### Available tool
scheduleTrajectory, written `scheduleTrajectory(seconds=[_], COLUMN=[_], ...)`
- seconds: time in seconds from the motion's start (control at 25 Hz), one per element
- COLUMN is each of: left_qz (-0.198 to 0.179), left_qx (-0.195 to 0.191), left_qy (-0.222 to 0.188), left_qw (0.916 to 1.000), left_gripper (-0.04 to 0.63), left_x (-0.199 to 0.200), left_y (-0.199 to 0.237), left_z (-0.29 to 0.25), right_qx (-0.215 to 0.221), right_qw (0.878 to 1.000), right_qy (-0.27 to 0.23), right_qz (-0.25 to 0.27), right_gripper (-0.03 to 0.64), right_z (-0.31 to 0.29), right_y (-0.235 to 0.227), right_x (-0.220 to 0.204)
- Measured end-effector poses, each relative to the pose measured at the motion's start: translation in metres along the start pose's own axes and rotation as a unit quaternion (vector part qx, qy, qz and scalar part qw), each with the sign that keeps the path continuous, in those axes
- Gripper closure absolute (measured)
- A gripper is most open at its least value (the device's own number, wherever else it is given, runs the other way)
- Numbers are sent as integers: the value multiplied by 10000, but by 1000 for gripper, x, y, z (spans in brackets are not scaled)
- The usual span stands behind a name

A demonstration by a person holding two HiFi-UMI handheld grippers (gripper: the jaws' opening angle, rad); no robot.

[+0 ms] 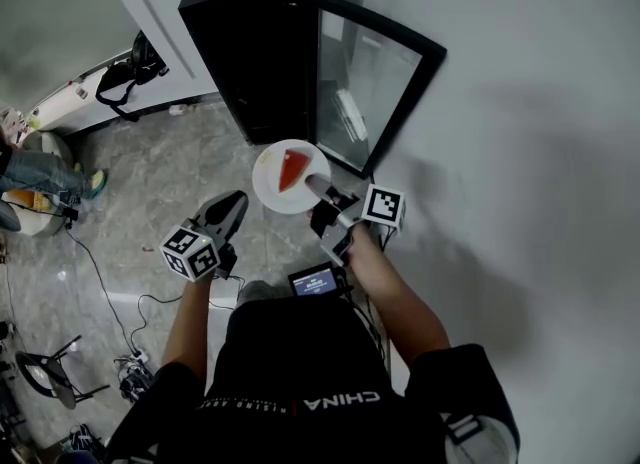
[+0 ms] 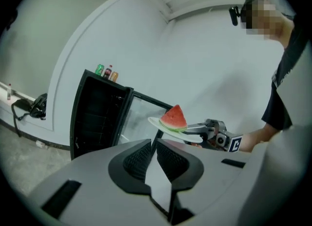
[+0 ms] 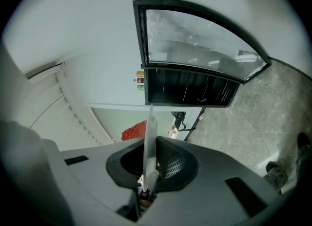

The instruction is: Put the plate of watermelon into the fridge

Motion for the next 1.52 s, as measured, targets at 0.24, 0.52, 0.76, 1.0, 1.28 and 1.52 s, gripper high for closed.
scheduleTrajectory(seconds=[0.24,0.52,0.76,1.0,1.28,1.52], left_qz=[979,1919,2443,3100,3473,3798], left_qx=[-572,-1298,-1757,-2148,-2319,-2385], left_qy=[-355,-694,-630,-567,-406,-440], left_qw=[9929,9703,9516,9244,9077,8927], left_gripper=[474,474,474,476,518,529], left_x=[2,25,58,93,110,120], left_y=[13,73,144,204,263,289], left_z=[-8,-26,-38,-38,-42,-56], right_qx=[-42,-91,-86,-119,-357,-486], right_qw=[10000,9999,9999,9997,9988,9984], right_qy=[82,92,14,-57,-153,-234], right_qz=[-15,45,113,223,302,182], right_gripper=[586,586,586,586,586,588], right_z=[-11,-65,-130,-194,-251,-273], right_y=[-8,-19,-10,0,-4,-16], right_x=[14,44,72,93,111,132])
Point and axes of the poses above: the fingertips, and each gripper's own axes: z backward along the fingers, y to its left, x out of its top, the point moved 7 cm from there along z, backward along the fingers, and after that the axes turned 12 degrees about y, right-handed, at the moved point
